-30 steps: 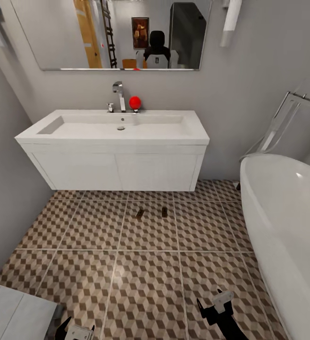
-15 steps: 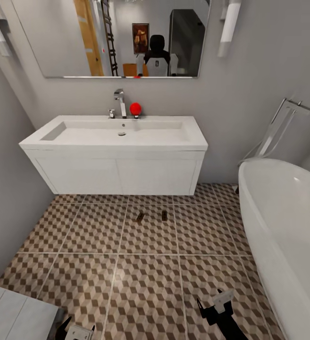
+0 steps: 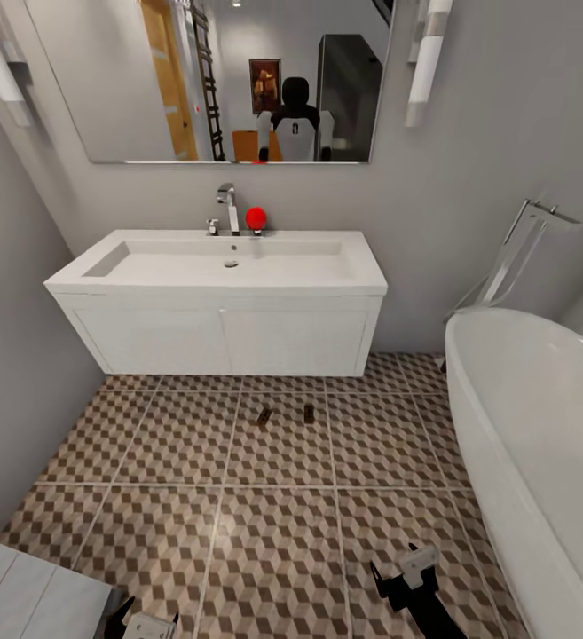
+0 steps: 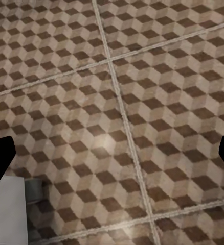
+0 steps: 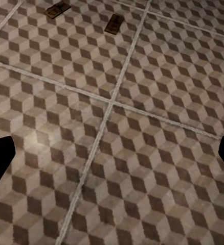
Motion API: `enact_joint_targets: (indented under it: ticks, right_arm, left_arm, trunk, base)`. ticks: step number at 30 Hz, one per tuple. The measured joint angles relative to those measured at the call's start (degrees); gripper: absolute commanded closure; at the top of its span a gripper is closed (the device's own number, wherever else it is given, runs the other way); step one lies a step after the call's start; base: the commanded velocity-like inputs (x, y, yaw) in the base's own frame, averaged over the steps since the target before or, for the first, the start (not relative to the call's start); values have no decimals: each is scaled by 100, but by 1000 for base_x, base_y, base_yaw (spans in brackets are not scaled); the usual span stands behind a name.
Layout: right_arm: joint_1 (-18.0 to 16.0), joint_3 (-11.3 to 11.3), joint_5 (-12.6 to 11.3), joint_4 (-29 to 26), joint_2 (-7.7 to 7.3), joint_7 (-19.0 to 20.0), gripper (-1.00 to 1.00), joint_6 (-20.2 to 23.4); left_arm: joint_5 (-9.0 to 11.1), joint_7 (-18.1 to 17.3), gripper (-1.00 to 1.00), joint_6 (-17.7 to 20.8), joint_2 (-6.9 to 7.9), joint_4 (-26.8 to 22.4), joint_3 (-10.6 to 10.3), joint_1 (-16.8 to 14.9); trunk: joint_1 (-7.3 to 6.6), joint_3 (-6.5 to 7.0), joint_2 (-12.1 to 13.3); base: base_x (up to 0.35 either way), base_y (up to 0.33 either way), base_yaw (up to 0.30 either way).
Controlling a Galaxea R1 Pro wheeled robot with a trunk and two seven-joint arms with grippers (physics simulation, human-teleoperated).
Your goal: Take the four mousetraps from the cabinet in the bathroom and place them on the bathroom floor. Make sure all four end up on the same floor surface, and ensure that at least two of them are either under or directly next to the same bathroom sink.
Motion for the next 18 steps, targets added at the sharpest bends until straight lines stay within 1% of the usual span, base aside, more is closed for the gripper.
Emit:
enact_joint_targets:
  ticks: [18]
  right_arm:
    - [0, 0, 0, 0, 0, 0, -100, -3]
  left_arm:
    - [0, 0, -100, 13, -12, 0, 0, 17]
  trunk:
    - [-395, 483, 722]
  base:
    - [0, 0, 0]
